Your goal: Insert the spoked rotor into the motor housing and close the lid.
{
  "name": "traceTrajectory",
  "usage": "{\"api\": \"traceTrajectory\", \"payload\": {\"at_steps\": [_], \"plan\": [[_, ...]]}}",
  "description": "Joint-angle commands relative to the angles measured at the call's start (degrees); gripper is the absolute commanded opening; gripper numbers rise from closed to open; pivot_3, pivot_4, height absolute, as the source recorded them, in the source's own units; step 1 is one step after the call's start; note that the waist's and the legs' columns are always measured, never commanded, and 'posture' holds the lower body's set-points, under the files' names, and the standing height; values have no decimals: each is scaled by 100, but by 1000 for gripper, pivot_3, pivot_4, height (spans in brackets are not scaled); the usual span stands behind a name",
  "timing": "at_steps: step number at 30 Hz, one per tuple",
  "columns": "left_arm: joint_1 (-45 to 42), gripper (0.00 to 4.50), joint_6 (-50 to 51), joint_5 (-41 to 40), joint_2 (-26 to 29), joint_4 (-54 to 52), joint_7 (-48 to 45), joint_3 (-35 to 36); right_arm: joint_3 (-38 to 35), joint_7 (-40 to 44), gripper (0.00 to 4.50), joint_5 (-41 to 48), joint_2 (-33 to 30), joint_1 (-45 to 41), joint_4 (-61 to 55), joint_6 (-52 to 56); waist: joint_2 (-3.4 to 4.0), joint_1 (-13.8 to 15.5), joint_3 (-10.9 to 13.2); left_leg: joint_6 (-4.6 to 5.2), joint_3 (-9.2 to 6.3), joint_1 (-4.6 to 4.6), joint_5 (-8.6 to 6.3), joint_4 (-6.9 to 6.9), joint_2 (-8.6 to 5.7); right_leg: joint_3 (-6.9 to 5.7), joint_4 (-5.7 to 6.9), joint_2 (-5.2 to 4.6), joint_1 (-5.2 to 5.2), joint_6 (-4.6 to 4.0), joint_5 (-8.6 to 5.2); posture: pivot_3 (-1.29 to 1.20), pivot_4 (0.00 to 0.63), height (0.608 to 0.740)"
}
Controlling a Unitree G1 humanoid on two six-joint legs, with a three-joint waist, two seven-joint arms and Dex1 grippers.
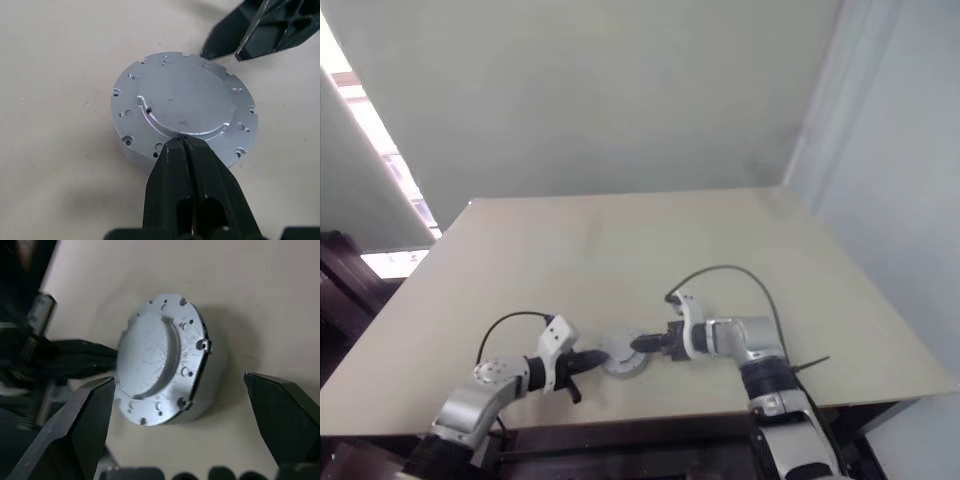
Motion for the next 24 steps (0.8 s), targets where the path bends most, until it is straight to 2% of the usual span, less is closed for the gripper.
{"api": "traceTrajectory", "payload": {"at_steps": [1,13,18,24], "plan": [[53,0,101,130,28,95,16,-141,-494,-144,4492,309,169,-295,455,-159,1,2,0,0,1,0,0,0,0,0,0,0,0,0,0,0,0,740],[187,0,206,88,135,-130,37,-72,-1012,-255,4492,377,456,-613,2020,-604,0,-37,-1,1,9,-2,1,-12,5,10,1,6,-7,1,1,0,0,740],[233,0,239,70,185,-192,47,-45,-839,-101,4492,382,727,-594,2006,-489,3,-149,-1,1,10,9,0,-20,7,11,1,8,0,1,0,0,0,740],[244,0,267,62,181,-220,67,-42,-448,108,4492,347,894,-581,1825,-272,2,-153,-2,0,12,8,0,-24,6,16,1,8,-4,1,1,0,0,740]]}}
